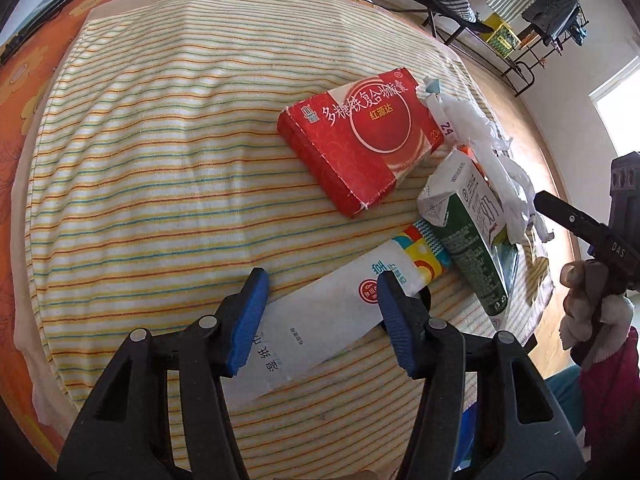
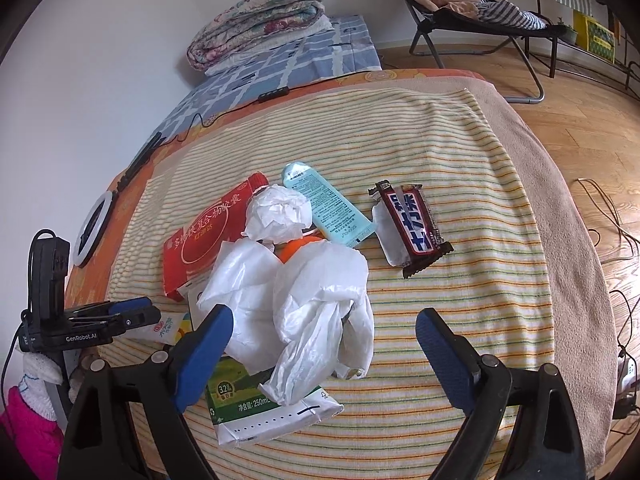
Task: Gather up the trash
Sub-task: 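Close left tool on the white tube while right tool grasps the white plastic bag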
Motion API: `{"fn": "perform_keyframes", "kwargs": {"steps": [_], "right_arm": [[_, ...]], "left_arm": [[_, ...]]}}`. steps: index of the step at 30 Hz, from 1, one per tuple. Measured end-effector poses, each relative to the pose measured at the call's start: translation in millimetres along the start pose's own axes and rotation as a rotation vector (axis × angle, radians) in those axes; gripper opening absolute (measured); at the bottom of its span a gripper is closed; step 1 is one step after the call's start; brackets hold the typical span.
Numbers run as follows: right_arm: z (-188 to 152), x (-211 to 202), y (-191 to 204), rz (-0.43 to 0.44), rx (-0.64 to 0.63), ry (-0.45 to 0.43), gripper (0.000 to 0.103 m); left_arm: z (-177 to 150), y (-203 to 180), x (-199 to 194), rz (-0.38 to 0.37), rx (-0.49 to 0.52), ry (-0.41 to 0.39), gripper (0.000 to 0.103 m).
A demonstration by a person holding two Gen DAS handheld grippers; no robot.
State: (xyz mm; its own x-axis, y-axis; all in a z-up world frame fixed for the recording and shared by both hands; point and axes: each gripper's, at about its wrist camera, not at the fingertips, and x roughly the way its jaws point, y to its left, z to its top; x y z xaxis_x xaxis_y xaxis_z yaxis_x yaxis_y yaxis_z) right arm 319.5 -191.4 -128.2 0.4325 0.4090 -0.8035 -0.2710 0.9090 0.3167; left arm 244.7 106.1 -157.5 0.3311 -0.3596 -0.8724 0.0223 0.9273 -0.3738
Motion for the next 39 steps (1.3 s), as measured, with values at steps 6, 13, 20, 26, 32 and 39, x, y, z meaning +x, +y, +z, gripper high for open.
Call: {"fn": "perform_keyframes", "kwargs": {"steps": [6, 13, 20, 26, 32, 39], "right_arm": [[-1, 8, -2, -0.002, 0.005, 0.011, 0.094], [3, 12, -8, 0.003, 0.033, 0.010, 0.094], [7, 23, -12, -0.004, 0.052, 0.019, 0.094], [6, 30, -12, 0.013, 0.066, 0.025, 0.085], [3, 27, -6, 0.075, 0.067, 0.025, 0.056], [-3, 7, 1, 0.073, 0.013, -0.019, 0.048]], "left_arm": [[-24, -11, -9, -0.028, 0.053, 0.031, 0.058], [-40, -29, -8, 0.052, 0.176, 0.043, 0.059], [-32, -18, -3, 0.039, 0.132, 0.022, 0.043], [-33, -17, -7, 0.048, 0.112, -0.004, 0.029], [-41, -22, -12, 0.079, 0.113, -0.017, 0.007], [-56, -23, -20, 0.125, 0.128, -0.023, 0.007]]}}
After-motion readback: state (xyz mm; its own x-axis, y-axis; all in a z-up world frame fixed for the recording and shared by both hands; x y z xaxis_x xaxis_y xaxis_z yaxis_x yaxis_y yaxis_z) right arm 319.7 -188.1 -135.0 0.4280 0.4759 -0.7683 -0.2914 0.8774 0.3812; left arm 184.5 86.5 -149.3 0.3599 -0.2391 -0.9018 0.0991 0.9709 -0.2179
